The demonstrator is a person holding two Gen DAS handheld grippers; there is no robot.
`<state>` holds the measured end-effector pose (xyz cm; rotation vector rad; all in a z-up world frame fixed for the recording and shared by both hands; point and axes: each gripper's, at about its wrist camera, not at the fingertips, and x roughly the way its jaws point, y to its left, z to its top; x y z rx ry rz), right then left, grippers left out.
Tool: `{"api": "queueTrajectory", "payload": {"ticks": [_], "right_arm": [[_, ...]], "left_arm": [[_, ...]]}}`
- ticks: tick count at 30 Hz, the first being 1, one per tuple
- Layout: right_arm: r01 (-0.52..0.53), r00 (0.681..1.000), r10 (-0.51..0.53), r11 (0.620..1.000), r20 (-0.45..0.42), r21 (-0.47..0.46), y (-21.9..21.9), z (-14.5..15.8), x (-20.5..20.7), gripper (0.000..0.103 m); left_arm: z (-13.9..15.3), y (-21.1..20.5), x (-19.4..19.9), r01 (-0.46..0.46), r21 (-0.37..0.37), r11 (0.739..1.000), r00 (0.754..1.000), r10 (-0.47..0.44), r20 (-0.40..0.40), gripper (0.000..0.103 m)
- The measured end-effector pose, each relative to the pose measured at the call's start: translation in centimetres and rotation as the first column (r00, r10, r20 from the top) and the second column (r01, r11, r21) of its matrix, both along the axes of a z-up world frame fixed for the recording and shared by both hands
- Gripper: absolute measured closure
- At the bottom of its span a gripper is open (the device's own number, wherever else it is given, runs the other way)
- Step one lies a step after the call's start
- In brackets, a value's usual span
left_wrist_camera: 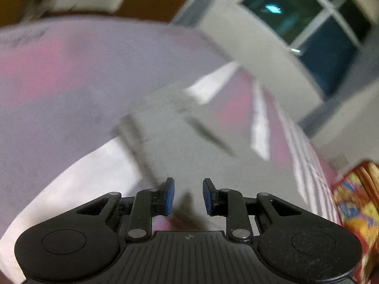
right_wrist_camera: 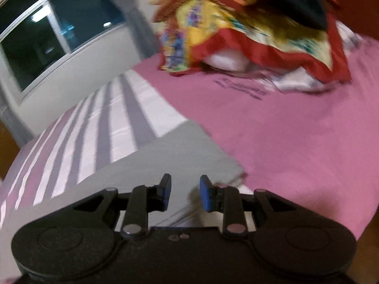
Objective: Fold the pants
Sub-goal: 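Open both grippers and release the folded sweatpants onto the bed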
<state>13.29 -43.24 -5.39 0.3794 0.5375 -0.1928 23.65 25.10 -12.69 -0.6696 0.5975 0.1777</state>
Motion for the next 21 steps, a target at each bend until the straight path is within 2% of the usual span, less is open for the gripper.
{"api": "queueTrajectory", "payload": {"ticks": [3, 5, 7, 9, 10, 11, 13, 14, 15, 17, 18, 21], "right_arm": [[-0.113, 0.994, 0.113, 0.991, -0.013, -0.068, 3.0, 0.3, 1.5, 0.073], [-0.198, 0.979, 0.194, 0.977, -0.059, -0.08, 5.3, -0.1, 2.8, 0.072], [-0.286, 0.957, 0.28, 0.955, -0.075, -0.082, 7.4, -0.6, 3.8, 0.073], [-0.356, 0.934, 0.347, 0.924, -0.089, -0.138, 9.6, -1.2, 5.1, 0.068], [-0.365, 0.93, 0.353, 0.919, -0.104, -0.152, 10.3, -1.5, 5.7, 0.064], [-0.356, 0.931, 0.336, 0.921, -0.139, -0.156, 10.6, -2.1, 6.8, 0.059], [-0.292, 0.939, 0.253, 0.945, -0.232, -0.149, 10.1, -3.5, 9.1, 0.058], [-0.27, 0.944, 0.237, 0.955, -0.229, -0.125, 9.7, -3.6, 9.6, 0.057], [-0.261, 0.945, 0.23, 0.959, -0.232, -0.113, 9.5, -3.4, 10.0, 0.057], [-0.274, 0.941, 0.234, 0.951, -0.244, -0.143, 10.3, -2.5, 10.0, 0.056], [-0.291, 0.942, 0.256, 0.945, -0.217, -0.149, 10.7, -2.1, 9.8, 0.056], [-0.391, 0.914, 0.366, 0.909, -0.174, -0.143, 13.4, -0.8, 10.1, 0.056]], "left_arm": [[1.6, -3.8, 1.8, 0.15, 0.102, 0.983, 0.988, -0.153, 0.025, 0.078], [1.7, -6.5, 3.8, 0.239, 0.162, 0.957, 0.97, -0.244, 0.01, 0.078], [1.0, -8.5, 6.2, 0.293, 0.192, 0.937, 0.955, -0.294, -0.023, 0.078], [-0.4, -9.1, 8.4, 0.313, 0.186, 0.931, 0.95, -0.305, -0.071, 0.078], [-1.3, -9.0, 9.7, 0.307, 0.179, 0.935, 0.95, -0.288, -0.122, 0.078], [-2.3, -8.5, 10.8, 0.295, 0.157, 0.942, 0.95, -0.271, -0.158, 0.078], [-2.9, -6.9, 11.6, 0.25, 0.066, 0.966, 0.961, -0.239, -0.142, 0.078], [-2.8, -6.1, 11.9, 0.231, 0.008, 0.973, 0.962, -0.228, -0.148, 0.078], [-2.4, -5.4, 11.9, 0.216, -0.016, 0.976, 0.965, -0.216, -0.151, 0.078], [-0.9, -5.0, 11.0, 0.2, 0.05, 0.979, 0.972, -0.192, -0.132, 0.078], [-0.3, -5.0, 10.7, 0.217, 0.076, 0.973, 0.972, -0.208, -0.114, 0.078], [0.4, -4.8, 11.3, 0.263, 0.095, 0.96, 0.962, -0.254, -0.096, 0.078]]}}
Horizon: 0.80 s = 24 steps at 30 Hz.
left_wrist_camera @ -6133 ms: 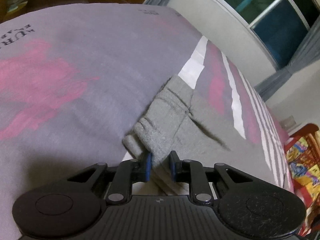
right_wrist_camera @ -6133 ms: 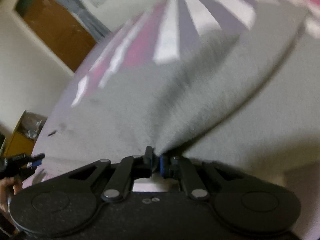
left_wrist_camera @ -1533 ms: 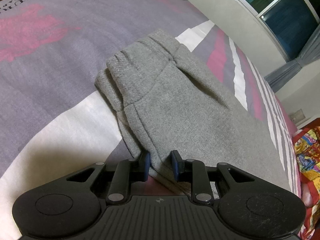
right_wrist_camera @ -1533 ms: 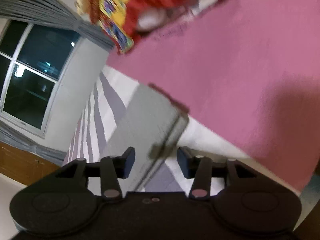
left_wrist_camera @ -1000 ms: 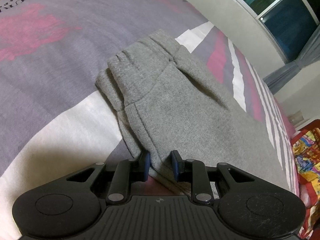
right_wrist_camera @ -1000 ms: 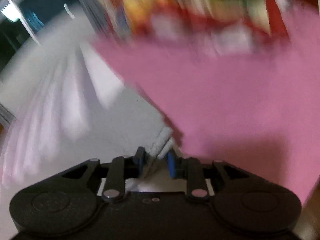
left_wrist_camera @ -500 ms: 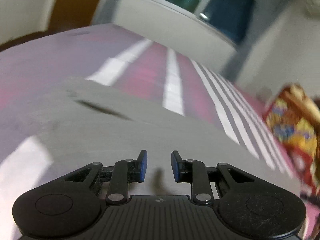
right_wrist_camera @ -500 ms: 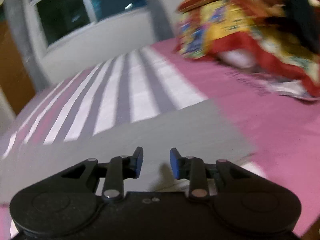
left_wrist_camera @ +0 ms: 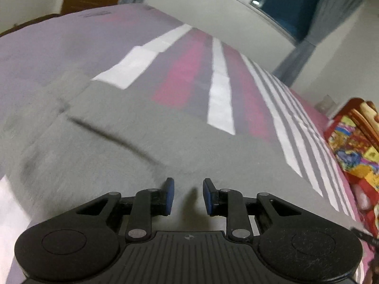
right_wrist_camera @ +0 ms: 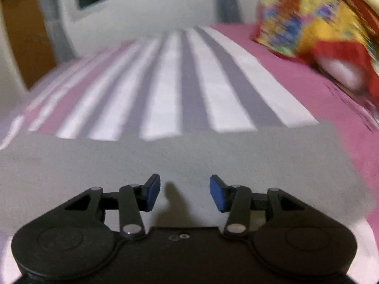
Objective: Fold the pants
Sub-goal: 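Open both grippers and release the folded sweatpants onto the bed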
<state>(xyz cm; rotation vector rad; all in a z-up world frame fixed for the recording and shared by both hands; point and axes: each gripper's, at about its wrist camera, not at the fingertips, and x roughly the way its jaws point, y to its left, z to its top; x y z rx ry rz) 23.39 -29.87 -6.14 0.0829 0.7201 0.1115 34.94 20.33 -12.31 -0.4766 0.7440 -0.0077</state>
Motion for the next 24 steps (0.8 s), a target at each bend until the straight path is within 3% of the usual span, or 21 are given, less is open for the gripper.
{"api": "queueTrajectory", "payload": {"ticks": [4, 6, 7, 10, 12, 14, 16, 21, 24], "right_arm": [[-0.227, 0.968, 0.231, 0.973, -0.095, 0.048, 7.1, -0.5, 3.4, 0.056], [-0.334, 0.933, 0.332, 0.943, -0.137, 0.011, 11.8, -1.5, 4.8, 0.055], [-0.391, 0.909, 0.385, 0.92, -0.161, -0.007, 14.1, -2.1, 5.3, 0.055], [-0.468, 0.878, 0.453, 0.88, -0.155, -0.076, 19.2, -2.7, 6.8, 0.038], [-0.483, 0.871, 0.471, 0.873, -0.14, -0.068, 22.0, -2.7, 8.2, 0.04], [-0.49, 0.867, 0.481, 0.87, -0.126, -0.051, 24.5, -2.8, 9.6, 0.057], [-0.486, 0.87, 0.476, 0.872, -0.124, -0.064, 26.6, -3.2, 10.9, 0.068], [-0.471, 0.879, 0.46, 0.878, -0.126, -0.084, 30.4, -4.2, 14.1, 0.07], [-0.45, 0.89, 0.442, 0.891, -0.111, -0.06, 29.8, -3.5, 14.1, 0.07]], "left_arm": [[0.1, -1.4, 2.7, 0.062, 0.073, 0.995, 0.998, -0.06, -0.019, 0.077], [-1.0, -1.6, 5.3, 0.101, 0.068, 0.993, 0.99, -0.094, -0.101, 0.057], [-1.2, -1.9, 6.5, 0.113, 0.074, 0.991, 0.988, -0.104, -0.111, 0.056], [-0.3, -2.0, 7.9, 0.115, 0.116, 0.987, 0.989, -0.103, -0.104, 0.056], [0.3, -1.2, 8.7, 0.091, 0.134, 0.987, 0.993, -0.079, -0.09, 0.056], [0.0, -0.1, 10.0, 0.072, 0.146, 0.987, 0.993, -0.058, -0.1, 0.056], [-0.2, 1.1, 10.4, 0.045, 0.173, 0.984, 0.994, -0.027, -0.104, 0.056], [-1.1, 2.7, 10.8, 0.021, 0.188, 0.982, 0.995, -0.002, -0.099, 0.056], [0.1, 2.0, 8.7, 0.036, 0.269, 0.963, 0.998, -0.021, -0.059, 0.051]]}}
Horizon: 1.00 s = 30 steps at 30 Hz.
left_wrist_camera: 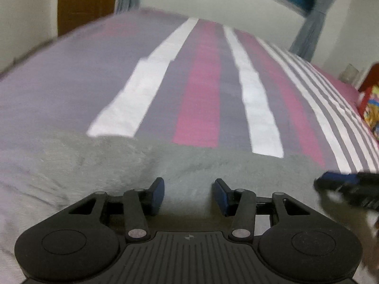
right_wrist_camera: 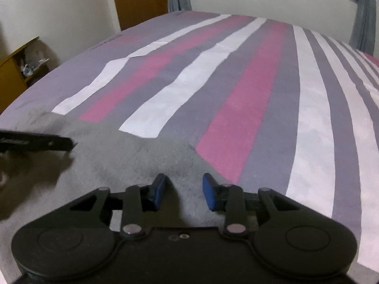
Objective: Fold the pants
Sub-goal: 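Open both grippers and release the folded sweatpants onto the bed, then grasp the folded edge with the right gripper while the left gripper pushes the fold flat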
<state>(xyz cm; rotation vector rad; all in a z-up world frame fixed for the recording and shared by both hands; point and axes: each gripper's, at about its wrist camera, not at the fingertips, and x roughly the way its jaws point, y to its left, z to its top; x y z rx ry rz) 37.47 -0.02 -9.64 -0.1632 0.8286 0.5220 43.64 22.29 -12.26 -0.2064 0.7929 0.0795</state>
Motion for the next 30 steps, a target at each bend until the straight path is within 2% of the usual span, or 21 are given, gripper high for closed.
{"api": "queueTrajectory", "payload": {"ticks": [2, 3, 5, 6, 8, 10, 12, 14, 15, 18, 19, 20, 21, 22, 23, 24, 26, 28, 30], "right_arm": [[-0.025, 0.999, 0.023, 0.996, 0.029, 0.082, -1.5, 1.1, -1.7, 0.07], [-0.034, 0.999, 0.032, 0.995, 0.016, 0.093, -2.3, 1.1, -2.3, 0.069], [-0.019, 0.999, 0.022, 0.997, -0.046, 0.078, -5.2, 0.3, -3.1, 0.07], [-0.019, 0.998, 0.025, 0.995, -0.065, 0.098, -7.2, 0.1, -3.6, 0.07], [0.018, 0.998, -0.01, 0.993, -0.067, 0.121, -12.3, 0.6, -4.9, 0.069], [0.106, 0.993, -0.1, 0.987, -0.058, 0.123, -18.4, 0.9, -6.0, 0.067], [0.216, 0.975, -0.199, 0.956, -0.104, 0.2, -26.0, 0.7, -6.8, 0.07], [0.366, 0.93, -0.338, 0.891, -0.146, 0.267, -33.6, 0.7, -7.7, 0.082], [0.427, 0.904, -0.399, 0.857, -0.152, 0.291, -36.8, 0.9, -8.3, 0.083], [0.614, 0.786, -0.594, 0.721, -0.168, 0.32, -45.4, 1.3, -10.4, 0.083], [0.656, 0.75, -0.639, 0.684, -0.172, 0.32, -47.4, 1.5, -11.1, 0.084], [0.708, 0.699, -0.697, 0.645, -0.157, 0.287, -49.0, 1.6, -12.0, 0.084], [0.732, 0.673, -0.723, 0.621, -0.156, 0.28, -50.2, 1.8, -12.7, 0.087], [0.756, 0.643, -0.748, 0.587, -0.164, 0.289, -51.3, 2.0, -13.7, 0.085], [0.783, 0.605, -0.78, 0.547, -0.16, 0.297, -52.0, 2.6, -14.8, 0.067], [0.78, 0.601, -0.788, 0.542, -0.135, 0.314, -52.0, 3.3, -16.1, 0.063], [0.731, 0.644, -0.758, 0.569, -0.104, 0.377, -51.6, 4.3, -18.5, 0.063], [0.704, 0.663, -0.741, 0.569, -0.106, 0.424, -51.3, 4.3, -20.8, 0.063], [0.686, 0.667, -0.734, 0.536, -0.129, 0.493, -51.6, 4.0, -23.0, 0.063]], "left_arm": [[-0.2, -0.3, -1.1, 0.022, 0.065, 0.998, 1.0, -0.021, -0.008, 0.045], [-0.5, -0.2, -1.6, 0.025, 0.073, 0.997, 1.0, -0.024, -0.011, 0.045], [-0.9, 0.5, -2.7, 0.022, 0.046, 0.999, 1.0, -0.022, -0.001, 0.045], [-1.0, 0.8, -3.0, 0.014, 0.027, 1.0, 1.0, -0.014, 0.002, 0.045], [-1.1, 1.4, -3.8, -0.002, -0.011, 1.0, 1.0, 0.002, 0.004, 0.045], [-1.3, 1.5, -4.5, -0.002, -0.017, 1.0, 1.0, 0.002, -0.004, 0.045], [-1.5, 1.1, -4.7, 0.007, 0.007, 1.0, 1.0, -0.006, -0.017, 0.045], [-1.6, 0.6, -5.3, 0.008, 0.029, 1.0, 1.0, -0.007, -0.03, 0.045], [-1.6, 0.4, -5.7, 0.005, 0.033, 0.999, 0.999, -0.004, -0.037, 0.045], [-1.6, 0.6, -7.1, -0.027, -0.003, 1.0, 0.999, 0.027, -0.039, 0.045], [-1.5, 0.8, -7.6, -0.039, -0.022, 0.999, 0.999, 0.039, -0.038, 0.045], [-1.4, 0.9, -8.1, -0.05, -0.036, 0.998, 0.998, 0.049, -0.036, 0.045], [-1.3, 0.9, -8.6, -0.06, -0.045, 0.997, 0.998, 0.058, -0.037, 0.045], [-1.1, 0.9, -9.3, -0.069, -0.052, 0.996, 0.997, 0.067, -0.036, 0.045], [-1.0, 0.9, -10.1, -0.072, -0.053, 0.996, 0.997, 0.07, -0.035, 0.045], [-1.1, 0.8, -10.6, -0.069, -0.046, 0.997, 0.997, 0.067, -0.039, 0.045], [-1.4, 0.5, -11.8, -0.061, -0.02, 0.998, 0.997, 0.06, -0.042, 0.045], [-1.6, 0.1, -12.6, -0.064, 0.008, 0.998, 0.997, 0.065, -0.046, 0.045], [-1.6, 0.0, -13.1, -0.091, -0.006, 0.996, 0.995, 0.09, -0.04, 0.045]]}}
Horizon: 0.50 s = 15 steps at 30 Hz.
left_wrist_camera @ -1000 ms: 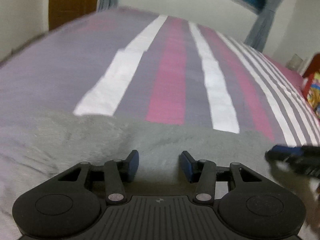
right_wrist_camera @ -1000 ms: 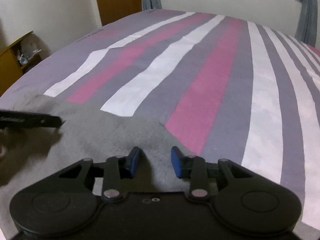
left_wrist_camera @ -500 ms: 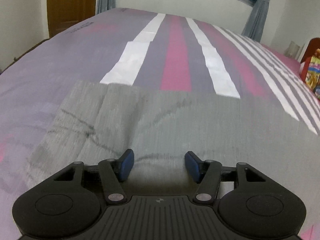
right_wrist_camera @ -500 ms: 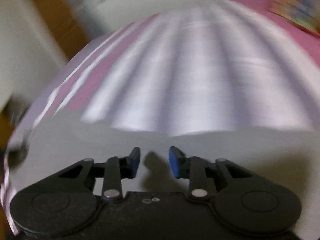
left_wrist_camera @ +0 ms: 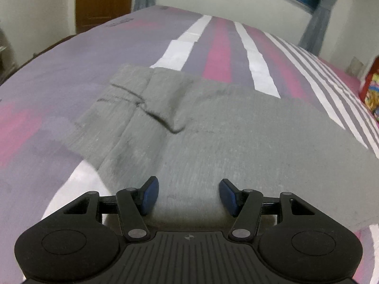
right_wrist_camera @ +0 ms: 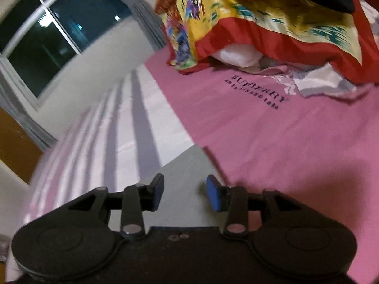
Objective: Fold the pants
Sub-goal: 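Grasp the folded edge with the right gripper while the left gripper pushes the fold flat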
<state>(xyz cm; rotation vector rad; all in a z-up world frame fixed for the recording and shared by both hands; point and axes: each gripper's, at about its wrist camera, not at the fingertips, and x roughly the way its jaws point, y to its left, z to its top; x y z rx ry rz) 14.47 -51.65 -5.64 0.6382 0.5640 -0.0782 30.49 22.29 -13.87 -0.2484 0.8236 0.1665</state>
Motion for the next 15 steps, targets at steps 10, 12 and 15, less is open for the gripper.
{"api": "queueTrajectory", "payload": {"ticks": [10, 12, 15], "right_arm": [[0.096, 0.995, -0.093, 0.925, -0.025, 0.367, -1.1, -6.1, -3.6, 0.058], [0.08, 0.996, -0.088, 0.919, 0.003, 0.387, -0.8, -6.7, -3.0, 0.056], [0.07, 0.996, -0.086, 0.928, 0.027, 0.365, -0.6, -6.6, -1.6, 0.06]], "left_arm": [[-0.9, -1.0, -0.6, -0.037, 0.0, 0.999, 0.999, 0.037, 0.029, 0.026], [-1.3, -1.5, -0.8, -0.017, -0.006, 1.0, 0.998, 0.017, 0.056, 0.015], [-1.7, -2.0, -1.0, -0.01, 0.019, 1.0, 0.998, 0.009, 0.069, 0.012]]}}
